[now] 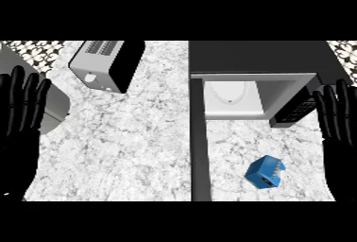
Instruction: Pick up the milk, place it into the microwave and close the microwave
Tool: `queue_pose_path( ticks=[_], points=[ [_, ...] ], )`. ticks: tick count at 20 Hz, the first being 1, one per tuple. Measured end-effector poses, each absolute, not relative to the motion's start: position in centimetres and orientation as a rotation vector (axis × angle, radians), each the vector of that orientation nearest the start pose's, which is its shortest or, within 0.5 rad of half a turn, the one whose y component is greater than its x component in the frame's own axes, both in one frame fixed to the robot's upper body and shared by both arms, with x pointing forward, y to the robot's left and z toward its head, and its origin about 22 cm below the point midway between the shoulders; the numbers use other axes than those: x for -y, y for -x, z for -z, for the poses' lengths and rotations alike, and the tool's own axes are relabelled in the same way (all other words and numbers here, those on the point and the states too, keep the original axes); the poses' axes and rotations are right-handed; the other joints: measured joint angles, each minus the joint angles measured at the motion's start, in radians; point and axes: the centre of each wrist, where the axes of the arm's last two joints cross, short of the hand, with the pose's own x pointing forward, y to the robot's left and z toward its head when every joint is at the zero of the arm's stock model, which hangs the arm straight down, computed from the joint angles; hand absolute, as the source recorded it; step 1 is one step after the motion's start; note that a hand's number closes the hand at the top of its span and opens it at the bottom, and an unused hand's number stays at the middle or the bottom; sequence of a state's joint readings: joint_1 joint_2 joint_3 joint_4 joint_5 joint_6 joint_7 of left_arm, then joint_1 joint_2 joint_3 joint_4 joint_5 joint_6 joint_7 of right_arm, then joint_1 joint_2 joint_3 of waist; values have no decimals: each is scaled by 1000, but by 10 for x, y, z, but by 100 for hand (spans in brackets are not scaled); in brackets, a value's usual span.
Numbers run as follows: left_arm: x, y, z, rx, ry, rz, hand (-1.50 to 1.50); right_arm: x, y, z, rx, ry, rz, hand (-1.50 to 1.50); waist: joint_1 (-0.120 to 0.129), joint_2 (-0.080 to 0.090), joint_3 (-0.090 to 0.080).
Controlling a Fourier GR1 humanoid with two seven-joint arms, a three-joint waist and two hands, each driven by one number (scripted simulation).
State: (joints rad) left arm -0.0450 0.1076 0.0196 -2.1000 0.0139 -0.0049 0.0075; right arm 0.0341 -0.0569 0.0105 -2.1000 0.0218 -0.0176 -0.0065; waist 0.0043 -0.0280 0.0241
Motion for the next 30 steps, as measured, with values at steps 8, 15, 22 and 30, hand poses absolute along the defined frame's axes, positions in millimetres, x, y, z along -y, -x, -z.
queue_pose_path(
  ticks=[8, 15, 22, 30],
  points=[
    [-229, -197, -131, 2060, 1, 79, -150, 183, -188, -132, 2061, 171, 94, -150, 5, 21, -22],
    [-229, -167, -118, 1972, 89, -7, -150, 118, -168, -134, 2018, 61, 142, -150, 7, 24, -25],
    [-241, -144, -106, 1960, 93, -21, -150, 94, -162, -136, 2008, 177, 193, -150, 3, 25, -25],
    [-255, -129, -100, 1956, 94, -23, -150, 102, -160, -119, 1953, 325, 241, -150, -1, 26, -25]
  ],
)
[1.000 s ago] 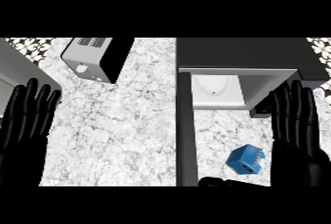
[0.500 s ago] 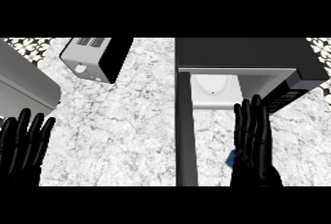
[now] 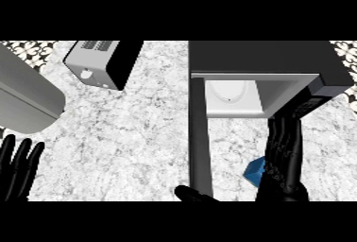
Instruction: Pick up the milk, place it into the microwave and close the microwave
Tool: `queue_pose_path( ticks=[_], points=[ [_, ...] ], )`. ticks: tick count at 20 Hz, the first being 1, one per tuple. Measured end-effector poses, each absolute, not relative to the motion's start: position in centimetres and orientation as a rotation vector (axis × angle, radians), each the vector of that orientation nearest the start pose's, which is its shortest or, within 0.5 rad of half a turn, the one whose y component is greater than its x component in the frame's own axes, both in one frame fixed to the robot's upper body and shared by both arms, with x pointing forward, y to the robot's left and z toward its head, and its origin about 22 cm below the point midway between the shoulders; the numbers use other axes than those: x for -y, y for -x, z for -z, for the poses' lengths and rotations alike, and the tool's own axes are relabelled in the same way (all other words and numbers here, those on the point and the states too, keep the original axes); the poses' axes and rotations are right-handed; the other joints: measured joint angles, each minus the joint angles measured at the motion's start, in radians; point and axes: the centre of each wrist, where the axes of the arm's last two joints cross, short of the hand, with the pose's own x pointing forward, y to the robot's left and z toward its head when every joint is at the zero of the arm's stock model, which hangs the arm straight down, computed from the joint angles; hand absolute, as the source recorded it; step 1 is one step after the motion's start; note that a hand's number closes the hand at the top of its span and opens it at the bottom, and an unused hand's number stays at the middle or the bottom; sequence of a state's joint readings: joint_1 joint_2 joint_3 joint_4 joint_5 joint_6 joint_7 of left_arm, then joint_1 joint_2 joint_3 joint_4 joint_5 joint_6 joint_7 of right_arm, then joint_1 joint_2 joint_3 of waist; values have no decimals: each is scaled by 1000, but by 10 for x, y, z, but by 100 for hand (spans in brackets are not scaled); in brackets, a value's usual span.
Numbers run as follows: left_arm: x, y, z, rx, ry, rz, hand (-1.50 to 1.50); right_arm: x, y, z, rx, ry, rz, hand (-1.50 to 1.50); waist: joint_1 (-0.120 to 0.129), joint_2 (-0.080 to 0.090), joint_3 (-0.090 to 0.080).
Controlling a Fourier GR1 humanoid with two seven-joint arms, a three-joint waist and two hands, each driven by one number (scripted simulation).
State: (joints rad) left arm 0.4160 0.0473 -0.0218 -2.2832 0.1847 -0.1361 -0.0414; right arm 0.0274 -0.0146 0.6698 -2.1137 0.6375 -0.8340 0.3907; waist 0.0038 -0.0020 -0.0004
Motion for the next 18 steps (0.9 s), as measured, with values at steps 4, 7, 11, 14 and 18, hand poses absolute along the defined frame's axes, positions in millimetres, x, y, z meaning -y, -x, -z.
queue_pose_path(
  ticks=[4, 7, 11, 14, 18],
  points=[
    [-259, -122, -97, 1960, 91, -20, -150, 113, -166, -112, 1918, 362, 272, -150, 1, 1, 0],
    [-264, -116, -91, 1958, 92, -22, -150, 120, -170, -98, 1892, 383, 293, -150, 2, 1, 1],
    [-269, -114, -92, 1958, 93, -20, -150, 130, -170, -79, 1850, 407, 328, -150, 1, 1, 1],
    [-268, -107, -92, 1958, 97, -18, -150, 135, -165, -65, 1824, 433, 348, -150, 1, 0, 1],
    [-270, -101, -92, 1954, 97, -19, -150, 154, -160, -47, 1795, 468, 359, -150, -1, -1, 1]
  ],
)
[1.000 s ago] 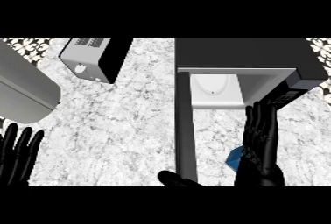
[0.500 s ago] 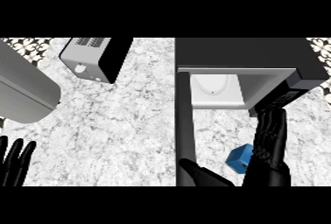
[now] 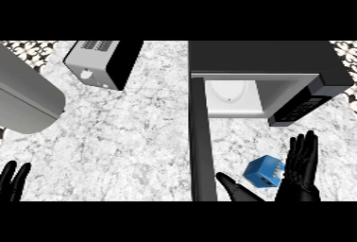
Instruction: Pick up the milk, place it into the microwave and close the microwave
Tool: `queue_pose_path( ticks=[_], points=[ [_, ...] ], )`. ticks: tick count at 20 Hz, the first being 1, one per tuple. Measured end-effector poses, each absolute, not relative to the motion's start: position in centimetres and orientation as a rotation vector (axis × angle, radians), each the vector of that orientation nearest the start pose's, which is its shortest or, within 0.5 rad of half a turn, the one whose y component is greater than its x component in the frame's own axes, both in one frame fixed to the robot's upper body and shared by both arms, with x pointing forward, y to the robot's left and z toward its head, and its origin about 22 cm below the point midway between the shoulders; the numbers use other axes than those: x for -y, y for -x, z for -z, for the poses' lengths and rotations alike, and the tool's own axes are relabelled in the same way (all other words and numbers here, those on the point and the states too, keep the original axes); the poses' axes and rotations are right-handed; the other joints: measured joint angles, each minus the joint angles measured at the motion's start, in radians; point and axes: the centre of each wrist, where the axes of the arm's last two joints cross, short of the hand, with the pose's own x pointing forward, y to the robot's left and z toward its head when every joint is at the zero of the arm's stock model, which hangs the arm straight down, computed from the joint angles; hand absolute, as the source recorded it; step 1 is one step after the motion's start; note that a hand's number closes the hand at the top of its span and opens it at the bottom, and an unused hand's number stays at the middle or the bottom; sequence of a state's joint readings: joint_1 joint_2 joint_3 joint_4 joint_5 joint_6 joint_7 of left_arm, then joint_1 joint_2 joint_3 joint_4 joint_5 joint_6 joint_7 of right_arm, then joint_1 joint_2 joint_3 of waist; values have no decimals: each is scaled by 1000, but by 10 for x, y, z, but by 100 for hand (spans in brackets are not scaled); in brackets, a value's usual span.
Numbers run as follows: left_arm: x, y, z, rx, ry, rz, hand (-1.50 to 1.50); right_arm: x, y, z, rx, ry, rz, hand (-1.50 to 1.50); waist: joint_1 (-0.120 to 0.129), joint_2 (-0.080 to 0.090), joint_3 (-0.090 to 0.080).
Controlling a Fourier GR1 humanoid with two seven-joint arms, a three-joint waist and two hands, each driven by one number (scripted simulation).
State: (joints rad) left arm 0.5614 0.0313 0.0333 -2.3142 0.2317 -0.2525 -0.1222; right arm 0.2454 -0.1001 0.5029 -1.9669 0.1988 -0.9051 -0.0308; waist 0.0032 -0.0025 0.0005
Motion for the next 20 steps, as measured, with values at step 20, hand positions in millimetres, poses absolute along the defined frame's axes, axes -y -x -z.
queue_pose_path(
  ticks=[20],
  points=[
    [-268, -91, -90, 1961, 116, -15, -150, 205, -144, 52, 1770, 494, 289, -150, 1, 1, 0]
  ],
)
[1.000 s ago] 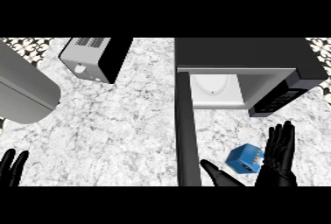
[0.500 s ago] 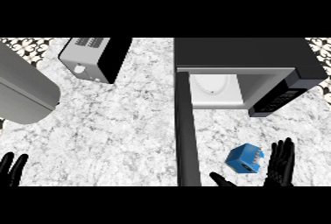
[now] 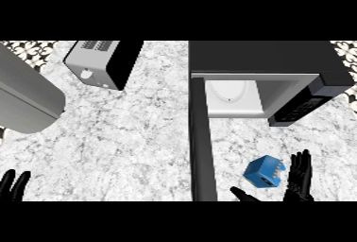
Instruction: Pick up the milk, place it into the microwave and close the microwave
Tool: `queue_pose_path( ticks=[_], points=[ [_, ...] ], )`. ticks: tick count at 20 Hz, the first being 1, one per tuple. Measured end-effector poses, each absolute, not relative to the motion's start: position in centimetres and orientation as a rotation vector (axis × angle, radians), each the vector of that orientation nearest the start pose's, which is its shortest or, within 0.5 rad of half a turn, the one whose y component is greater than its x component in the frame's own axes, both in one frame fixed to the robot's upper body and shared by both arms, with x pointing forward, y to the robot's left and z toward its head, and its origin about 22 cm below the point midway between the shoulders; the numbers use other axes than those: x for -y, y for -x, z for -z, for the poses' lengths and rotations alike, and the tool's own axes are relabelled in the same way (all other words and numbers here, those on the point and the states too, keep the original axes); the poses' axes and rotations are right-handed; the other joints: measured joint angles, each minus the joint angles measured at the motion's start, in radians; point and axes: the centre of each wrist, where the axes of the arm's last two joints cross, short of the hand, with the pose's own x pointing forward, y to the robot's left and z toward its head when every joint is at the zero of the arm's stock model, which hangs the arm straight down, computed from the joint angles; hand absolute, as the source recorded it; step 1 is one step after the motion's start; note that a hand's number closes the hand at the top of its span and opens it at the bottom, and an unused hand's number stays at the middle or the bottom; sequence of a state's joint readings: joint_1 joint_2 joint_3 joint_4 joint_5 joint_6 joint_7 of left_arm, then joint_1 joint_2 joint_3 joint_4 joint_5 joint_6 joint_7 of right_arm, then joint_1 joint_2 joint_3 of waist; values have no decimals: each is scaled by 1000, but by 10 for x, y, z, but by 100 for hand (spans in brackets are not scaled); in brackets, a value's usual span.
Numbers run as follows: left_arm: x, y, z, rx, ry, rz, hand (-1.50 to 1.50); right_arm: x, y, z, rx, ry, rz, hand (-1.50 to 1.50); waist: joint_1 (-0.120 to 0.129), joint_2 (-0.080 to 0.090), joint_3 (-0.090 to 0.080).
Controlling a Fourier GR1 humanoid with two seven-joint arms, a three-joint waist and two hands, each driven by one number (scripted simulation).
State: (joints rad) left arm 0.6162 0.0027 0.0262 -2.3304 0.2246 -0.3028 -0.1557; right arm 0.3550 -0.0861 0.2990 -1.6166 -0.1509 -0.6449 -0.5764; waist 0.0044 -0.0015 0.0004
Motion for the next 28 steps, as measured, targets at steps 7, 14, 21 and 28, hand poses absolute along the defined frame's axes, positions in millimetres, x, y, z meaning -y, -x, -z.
queue_pose_path(
  ticks=[7, 14, 21, 28],
  points=[
    [-269, -90, -88, 1960, 115, -22, -150, 219, -157, 73, 1751, 524, 304, -150, 0, 0, 0],
    [-270, -93, -90, 1958, 102, -27, -150, 242, -153, 105, 1659, 673, 307, -150, 0, 1, 0],
    [-272, -90, -88, 1960, 106, -15, -150, 262, -151, 125, 1654, 596, 321, -150, 1, 0, 0],
    [-272, -92, -87, 1948, 110, -22, -150, 255, -151, 134, 1758, 209, 262, 150, 2, 0, 1]
  ],
)
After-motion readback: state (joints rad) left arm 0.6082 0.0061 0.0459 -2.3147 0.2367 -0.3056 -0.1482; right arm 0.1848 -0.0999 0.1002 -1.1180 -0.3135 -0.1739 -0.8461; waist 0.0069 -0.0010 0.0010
